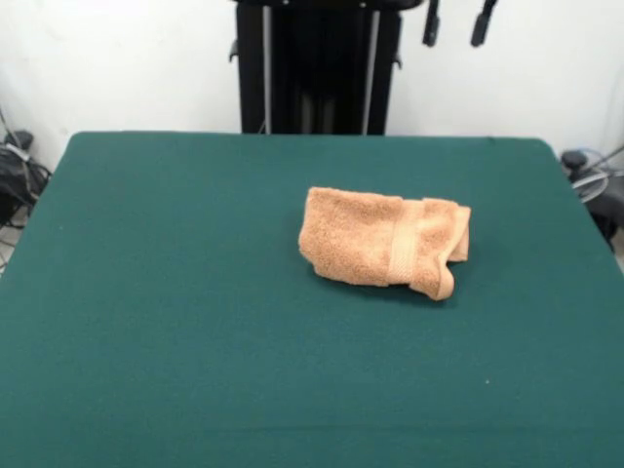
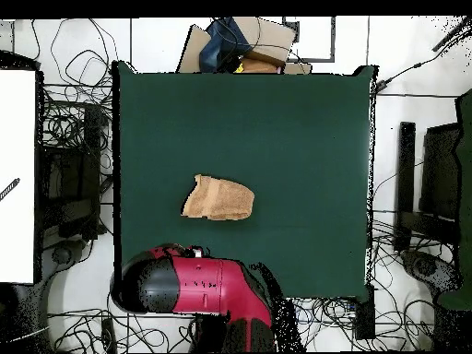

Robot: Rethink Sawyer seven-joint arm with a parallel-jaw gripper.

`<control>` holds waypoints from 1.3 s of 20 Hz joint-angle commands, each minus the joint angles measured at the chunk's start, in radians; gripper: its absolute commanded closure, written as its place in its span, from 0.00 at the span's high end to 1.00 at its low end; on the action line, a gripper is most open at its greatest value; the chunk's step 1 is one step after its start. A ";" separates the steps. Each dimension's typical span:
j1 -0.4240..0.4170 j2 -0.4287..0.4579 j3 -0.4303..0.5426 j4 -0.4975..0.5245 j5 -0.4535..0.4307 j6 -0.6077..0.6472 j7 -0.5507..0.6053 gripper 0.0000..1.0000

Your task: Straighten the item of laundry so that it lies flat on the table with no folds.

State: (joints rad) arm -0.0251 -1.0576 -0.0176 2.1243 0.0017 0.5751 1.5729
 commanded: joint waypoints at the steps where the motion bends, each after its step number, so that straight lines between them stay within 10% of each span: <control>1: 0.006 0.112 -0.021 -0.033 -0.029 -0.118 0.220 1.00; 26: -0.112 0.173 -0.002 -0.080 -0.029 -0.133 0.126 1.00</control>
State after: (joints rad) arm -0.0921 -0.9296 -0.0185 2.0797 0.0021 0.5089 1.5729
